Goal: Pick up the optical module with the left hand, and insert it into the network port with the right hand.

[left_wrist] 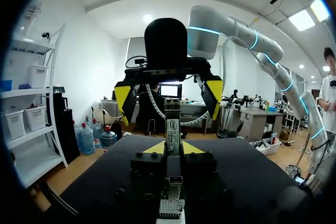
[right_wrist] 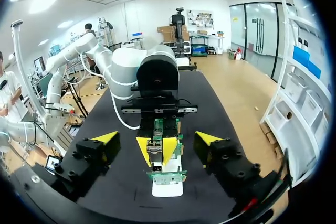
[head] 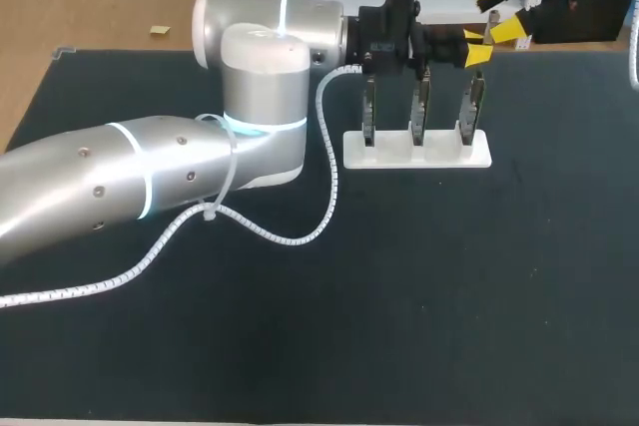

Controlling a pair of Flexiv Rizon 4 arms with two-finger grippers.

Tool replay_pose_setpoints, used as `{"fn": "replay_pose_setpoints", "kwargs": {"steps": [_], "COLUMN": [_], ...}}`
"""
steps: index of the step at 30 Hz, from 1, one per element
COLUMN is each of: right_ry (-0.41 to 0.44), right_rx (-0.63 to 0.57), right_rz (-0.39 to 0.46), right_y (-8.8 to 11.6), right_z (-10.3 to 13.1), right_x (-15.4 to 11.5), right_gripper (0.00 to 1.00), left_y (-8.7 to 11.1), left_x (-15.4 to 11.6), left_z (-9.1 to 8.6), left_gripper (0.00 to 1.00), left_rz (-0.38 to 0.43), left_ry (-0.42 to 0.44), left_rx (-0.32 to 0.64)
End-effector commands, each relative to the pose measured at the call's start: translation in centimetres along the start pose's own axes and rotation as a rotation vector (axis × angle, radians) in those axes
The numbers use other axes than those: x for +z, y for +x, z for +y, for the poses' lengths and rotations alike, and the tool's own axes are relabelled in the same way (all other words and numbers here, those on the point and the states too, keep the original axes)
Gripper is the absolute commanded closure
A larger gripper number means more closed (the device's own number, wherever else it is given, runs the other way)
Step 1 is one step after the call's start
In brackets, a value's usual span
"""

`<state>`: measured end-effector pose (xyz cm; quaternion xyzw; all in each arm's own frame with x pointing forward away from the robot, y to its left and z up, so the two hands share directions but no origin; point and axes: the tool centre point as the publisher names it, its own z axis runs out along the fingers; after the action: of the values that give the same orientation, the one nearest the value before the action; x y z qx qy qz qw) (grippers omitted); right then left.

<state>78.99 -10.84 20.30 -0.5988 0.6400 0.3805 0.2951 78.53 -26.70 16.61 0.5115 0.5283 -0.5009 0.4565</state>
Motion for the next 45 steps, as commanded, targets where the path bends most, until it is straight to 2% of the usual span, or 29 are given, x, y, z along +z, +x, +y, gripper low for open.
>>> {"fn": "replay_pose_setpoints", "kwargs": {"steps": [1, 23, 24, 25, 37, 45], "right_ry": [0.002, -0.007, -0.007, -0.006, -0.001, 0.003], "right_rx": [0.0, 0.002, 0.002, 0.003, 0.005, 0.003], "right_rz": [-0.003, -0.006, -0.006, -0.006, -0.007, 0.0], "right_y": [0.12, 0.35, 0.36, 0.37, 0.44, 0.46], "right_z": [-0.13, -0.26, -0.27, -0.28, -0.44, -0.52], "right_x": [0.01, 0.23, 0.22, 0.21, 0.13, 0.05], "right_gripper": [1.0, 1.0, 1.0, 1.0, 1.0, 1.0], "left_y": [-0.1, -0.1, -0.1, -0.1, -0.13, -0.02], "left_x": [-0.06, -0.06, -0.06, -0.06, -0.18, -1.04], "left_z": [-0.08, -0.08, -0.08, -0.08, -0.19, -0.63], "left_gripper": [1.0, 1.0, 0.53, 0.0, 0.0, 0.0], "left_rz": [0.004, 0.004, 0.004, 0.004, 0.014, 0.104], "left_ry": [-0.002, -0.002, -0.002, -0.002, -0.006, -0.042], "left_rx": [-0.001, -0.001, -0.001, -0.001, 0.009, 0.025]}}
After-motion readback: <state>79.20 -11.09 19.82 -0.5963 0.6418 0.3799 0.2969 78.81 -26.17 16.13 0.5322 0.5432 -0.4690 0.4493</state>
